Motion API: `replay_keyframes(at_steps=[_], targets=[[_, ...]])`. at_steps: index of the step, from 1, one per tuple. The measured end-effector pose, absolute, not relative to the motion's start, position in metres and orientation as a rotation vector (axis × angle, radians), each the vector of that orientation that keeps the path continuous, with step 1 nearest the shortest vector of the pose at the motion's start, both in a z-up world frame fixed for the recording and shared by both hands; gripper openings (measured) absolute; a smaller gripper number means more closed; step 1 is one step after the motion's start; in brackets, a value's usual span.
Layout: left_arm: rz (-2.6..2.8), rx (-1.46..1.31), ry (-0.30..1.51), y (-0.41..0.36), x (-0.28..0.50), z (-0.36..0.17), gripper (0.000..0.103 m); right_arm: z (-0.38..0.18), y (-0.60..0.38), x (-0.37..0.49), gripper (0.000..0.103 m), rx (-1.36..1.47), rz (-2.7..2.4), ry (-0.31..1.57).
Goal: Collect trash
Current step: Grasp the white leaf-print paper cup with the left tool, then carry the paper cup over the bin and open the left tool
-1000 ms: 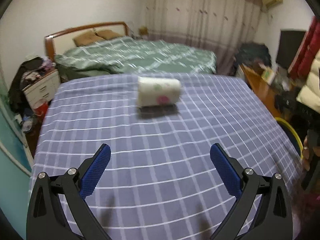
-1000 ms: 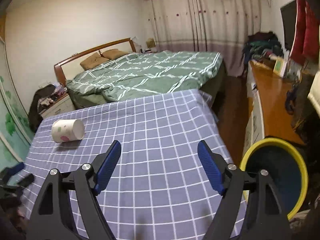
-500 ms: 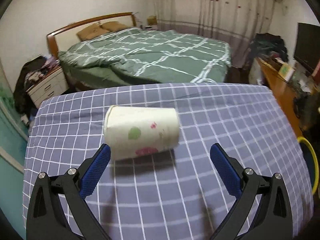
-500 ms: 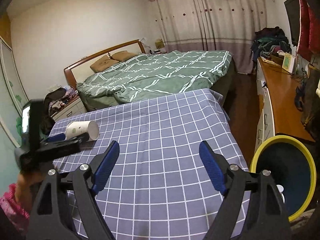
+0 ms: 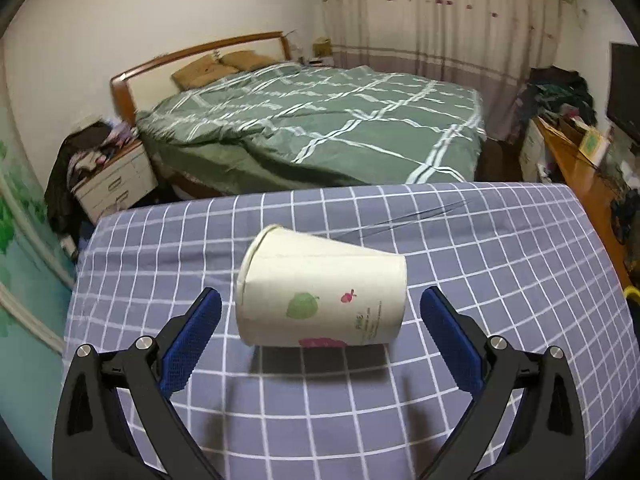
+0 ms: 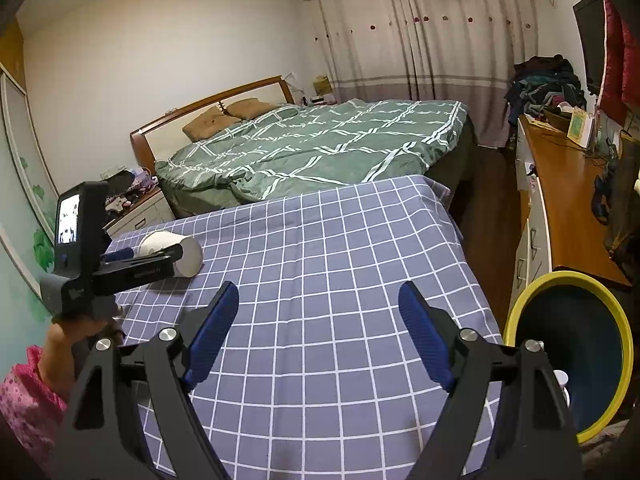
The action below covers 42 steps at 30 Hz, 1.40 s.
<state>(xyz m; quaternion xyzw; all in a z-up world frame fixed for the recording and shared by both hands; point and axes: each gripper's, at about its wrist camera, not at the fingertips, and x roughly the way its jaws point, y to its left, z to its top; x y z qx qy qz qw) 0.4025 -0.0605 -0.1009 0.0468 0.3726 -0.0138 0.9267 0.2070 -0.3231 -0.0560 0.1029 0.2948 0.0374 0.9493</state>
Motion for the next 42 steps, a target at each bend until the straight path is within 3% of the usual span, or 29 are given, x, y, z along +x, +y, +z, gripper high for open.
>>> replay_keyframes(at_steps=[16,19,20,33,42], targets=[[-0.122,0.18,0.832,-0.067,0.435,-0.116,0.098,-0.062,-0.32,0.213,0.078,0.208,0.077,0.625],[-0.133,0.196,0.831,-0.069,0.435,-0.119,0.084,-0.062,-0.321,0.213,0.078,0.208,0.078,0.624],[-0.133,0.195,0.827,-0.071,0.433,-0.119,0.083,-0.062,-0.321,0.213,0.078,0.209,0.077,0.625],[-0.184,0.252,0.717,-0.112,0.336,-0.062,0.083,-0.054,-0.346,0.193,0.078,0.178,-0.017,0.611],[-0.327,0.31,0.676,-0.171,0.277,-0.037,0.083,-0.044,-0.393,0.088,0.081,0.111,-0.103,0.543]])
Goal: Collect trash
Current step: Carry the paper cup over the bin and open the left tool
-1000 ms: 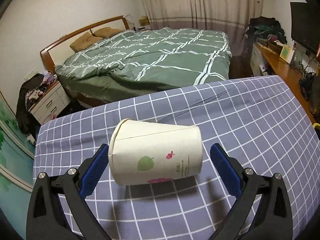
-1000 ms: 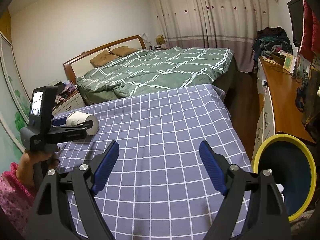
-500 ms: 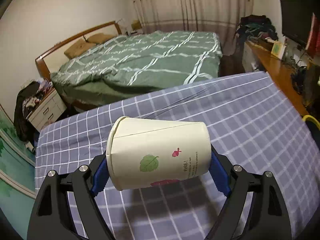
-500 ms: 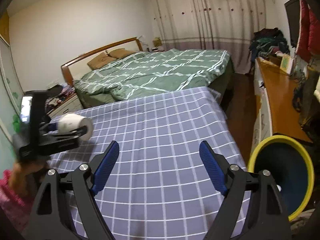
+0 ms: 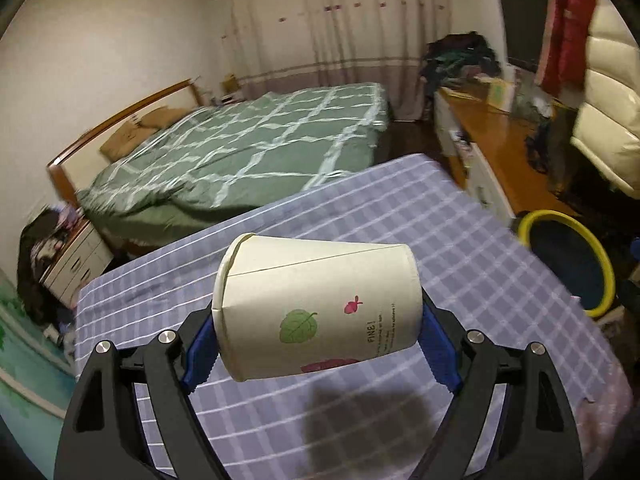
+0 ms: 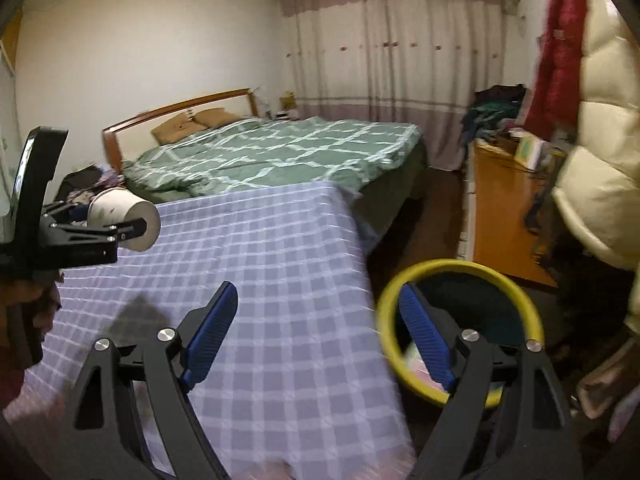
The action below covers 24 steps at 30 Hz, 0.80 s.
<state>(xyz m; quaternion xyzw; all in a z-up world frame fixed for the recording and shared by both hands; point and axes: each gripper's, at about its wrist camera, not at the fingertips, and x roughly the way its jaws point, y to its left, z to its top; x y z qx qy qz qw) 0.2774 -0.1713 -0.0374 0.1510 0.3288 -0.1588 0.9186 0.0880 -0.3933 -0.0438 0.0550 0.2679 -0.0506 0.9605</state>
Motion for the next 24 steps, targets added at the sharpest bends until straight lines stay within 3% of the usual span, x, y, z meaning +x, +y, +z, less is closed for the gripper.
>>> replay_keyframes(at_steps=[11,21,24], targets=[[-0.598,0.393,0.711,-0.329,0.244,-0.047,0.083,-0.06,-0.497,0.004,0.081,0.233,-0.351,0.506],[-0.795,0.434,0.843,-0.47,0.241,-0.088,0.084,-0.071,-0.539,-0.03,0.081,0.286,-0.431,0.492],[-0.82,0.384,0.888,-0.49,0.255,-0.099,0.09,-0.07,-0.541,-0.029,0.081,0.294,-0.435,0.489]])
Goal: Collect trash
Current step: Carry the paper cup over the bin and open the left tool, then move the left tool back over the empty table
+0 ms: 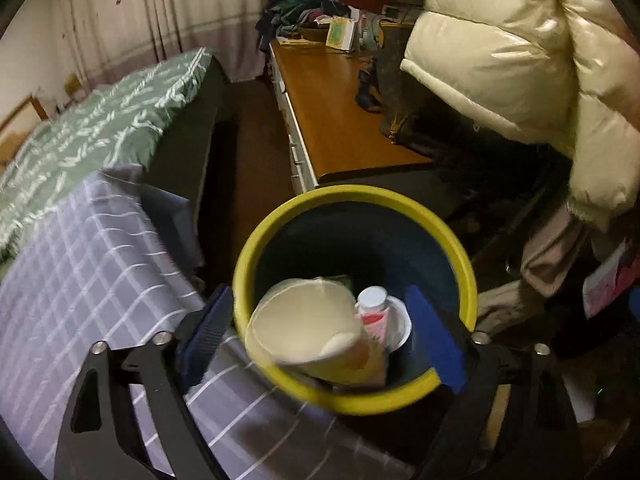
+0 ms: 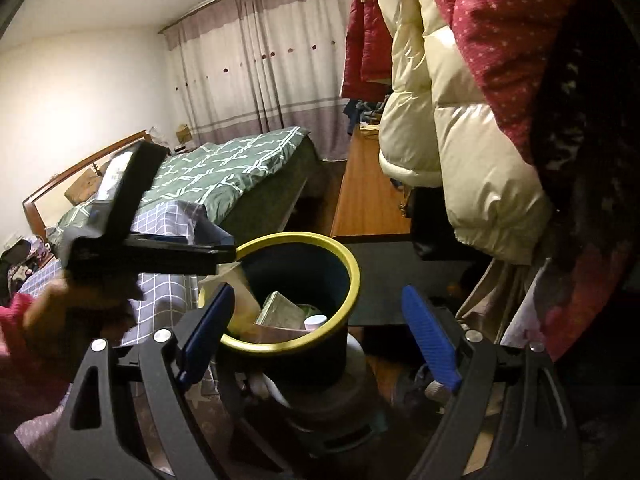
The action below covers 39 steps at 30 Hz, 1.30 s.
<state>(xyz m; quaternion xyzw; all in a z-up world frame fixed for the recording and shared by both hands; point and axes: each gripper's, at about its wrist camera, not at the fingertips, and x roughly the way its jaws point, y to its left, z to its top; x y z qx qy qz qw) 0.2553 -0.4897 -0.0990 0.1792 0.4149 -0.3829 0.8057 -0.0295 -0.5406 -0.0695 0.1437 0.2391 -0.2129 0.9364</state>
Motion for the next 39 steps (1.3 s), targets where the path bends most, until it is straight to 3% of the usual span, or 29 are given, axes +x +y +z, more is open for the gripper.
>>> replay_keyframes(at_steps=[6,10,18,26,39], targets=[[-0.82,0.266,0.858,-0.454,0.258,-0.077,0.09,-0.07,-0.531,-0.022,0.081,0.289,-0.415,0.502],[-0.773,0.18,0.76,-0.377,0.24,-0.041,0.098,-0.069,-0.519,-0.013,0.082,0.284,-0.379,0.508],[-0.518,0.079,0.592,-0.209,0.179,0.014,0.098,-0.05,-0.48,0.0,0.085,0.213,-0.298,0.481],[-0.227,-0.028,0.502,-0.076,0.103,0.025,0.098,-0.026,-0.444,-0.004,0.09,0.152,-0.23,0.443],[-0.111,-0.043,0.45,-0.021,0.023,0.021,0.098,-0.014,-0.42,-0.035,0.092,0.131,-0.194,0.42]])
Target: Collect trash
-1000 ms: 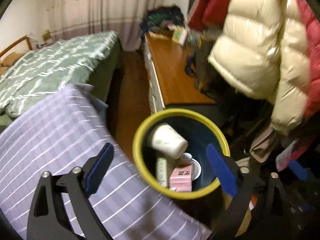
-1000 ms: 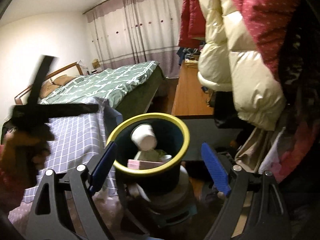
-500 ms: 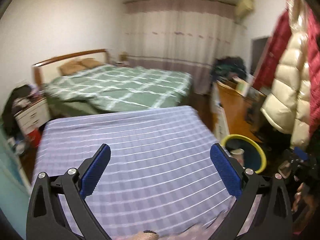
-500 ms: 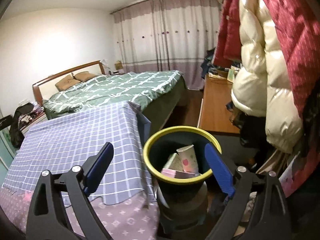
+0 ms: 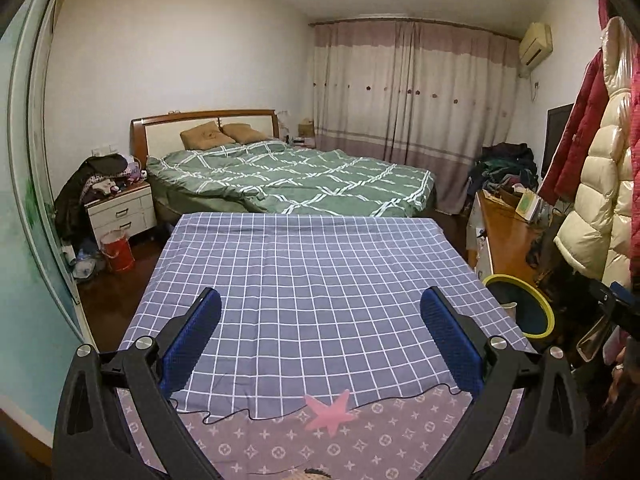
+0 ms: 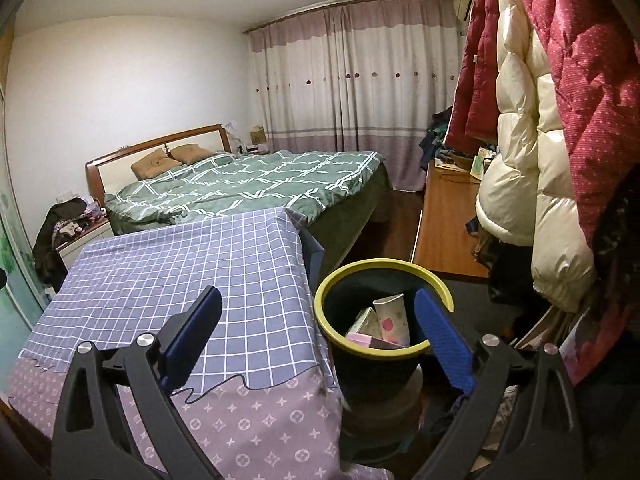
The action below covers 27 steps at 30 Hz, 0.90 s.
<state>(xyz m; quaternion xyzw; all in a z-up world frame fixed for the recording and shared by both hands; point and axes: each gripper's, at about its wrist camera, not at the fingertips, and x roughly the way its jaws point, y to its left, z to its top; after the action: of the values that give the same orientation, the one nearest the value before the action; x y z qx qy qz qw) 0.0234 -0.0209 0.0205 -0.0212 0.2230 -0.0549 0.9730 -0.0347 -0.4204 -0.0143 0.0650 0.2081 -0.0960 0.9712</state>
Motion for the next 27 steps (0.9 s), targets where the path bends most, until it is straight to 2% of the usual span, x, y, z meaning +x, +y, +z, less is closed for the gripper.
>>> replay_keyframes(at_steps=[27], targets=[[-0.118,-0.044,0.447,-0.028,0.017,0.026,0.098,-0.01,-0.419,-0.036,0.093,0.14,-0.187,0.411]])
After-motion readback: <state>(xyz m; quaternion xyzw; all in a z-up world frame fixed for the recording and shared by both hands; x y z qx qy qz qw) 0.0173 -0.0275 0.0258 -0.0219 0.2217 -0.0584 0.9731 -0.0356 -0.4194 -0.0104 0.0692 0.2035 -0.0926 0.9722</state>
